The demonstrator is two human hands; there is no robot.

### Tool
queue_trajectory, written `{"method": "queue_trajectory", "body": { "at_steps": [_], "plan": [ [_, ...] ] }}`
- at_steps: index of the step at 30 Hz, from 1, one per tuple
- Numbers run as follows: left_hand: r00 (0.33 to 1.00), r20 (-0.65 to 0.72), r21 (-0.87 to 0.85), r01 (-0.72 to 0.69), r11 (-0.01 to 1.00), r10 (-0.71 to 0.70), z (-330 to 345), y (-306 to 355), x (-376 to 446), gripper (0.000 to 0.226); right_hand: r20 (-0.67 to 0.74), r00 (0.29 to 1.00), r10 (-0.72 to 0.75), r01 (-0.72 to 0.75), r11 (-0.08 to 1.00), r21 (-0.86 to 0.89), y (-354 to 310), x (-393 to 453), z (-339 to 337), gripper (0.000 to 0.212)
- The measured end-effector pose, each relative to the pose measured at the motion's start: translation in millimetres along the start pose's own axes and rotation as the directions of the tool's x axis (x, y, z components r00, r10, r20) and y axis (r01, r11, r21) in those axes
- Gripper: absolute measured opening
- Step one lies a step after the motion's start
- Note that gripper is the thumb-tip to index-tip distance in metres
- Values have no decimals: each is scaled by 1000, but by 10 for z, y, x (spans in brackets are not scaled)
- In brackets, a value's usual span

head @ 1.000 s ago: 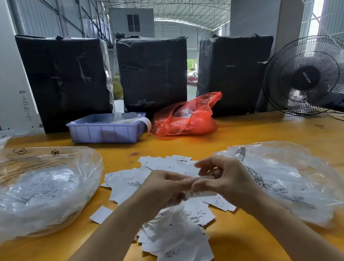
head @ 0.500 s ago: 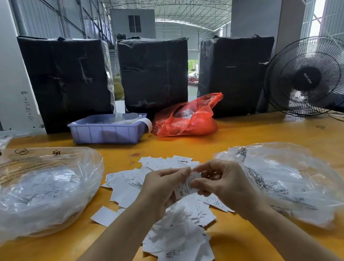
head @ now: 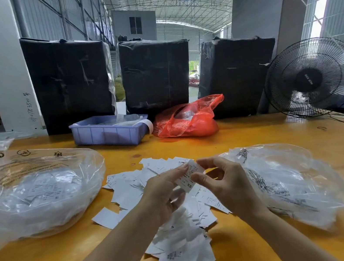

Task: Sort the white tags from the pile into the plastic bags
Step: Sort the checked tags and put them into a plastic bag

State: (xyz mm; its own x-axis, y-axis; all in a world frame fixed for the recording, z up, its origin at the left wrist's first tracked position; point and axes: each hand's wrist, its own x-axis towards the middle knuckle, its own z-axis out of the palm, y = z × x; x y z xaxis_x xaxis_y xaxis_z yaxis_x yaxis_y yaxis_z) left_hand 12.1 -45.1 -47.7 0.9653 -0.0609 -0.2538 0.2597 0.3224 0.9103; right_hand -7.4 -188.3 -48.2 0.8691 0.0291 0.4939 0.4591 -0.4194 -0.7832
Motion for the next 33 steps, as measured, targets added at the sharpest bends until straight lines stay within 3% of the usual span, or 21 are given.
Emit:
{"method": "queue_trajectory", "body": {
  "at_steps": [6,16,22,28,33],
  "plan": [
    [999,23,-4,24,1000,-24,1,-14,9,16,-9,999,43,-42,991,129,14,2,37,50],
    [998,39,-38,45,998,-44,24,-41,-5,25,85,994,64,-83,967,239,4,4,20,23],
    [990,127,-86,65,994,-54,41,-34,-31,52,86,982,167,-184,940,287,19,19,8,7],
    [986,164,166,-42,985,15,-48,1,-1,22,43,952,303,-292,857,425,55,67,-48,6],
    [985,167,183,-64,981,33,-98,42,18,23,151,862,485,-491,718,493,68,75,-68,18]
  ]
}}
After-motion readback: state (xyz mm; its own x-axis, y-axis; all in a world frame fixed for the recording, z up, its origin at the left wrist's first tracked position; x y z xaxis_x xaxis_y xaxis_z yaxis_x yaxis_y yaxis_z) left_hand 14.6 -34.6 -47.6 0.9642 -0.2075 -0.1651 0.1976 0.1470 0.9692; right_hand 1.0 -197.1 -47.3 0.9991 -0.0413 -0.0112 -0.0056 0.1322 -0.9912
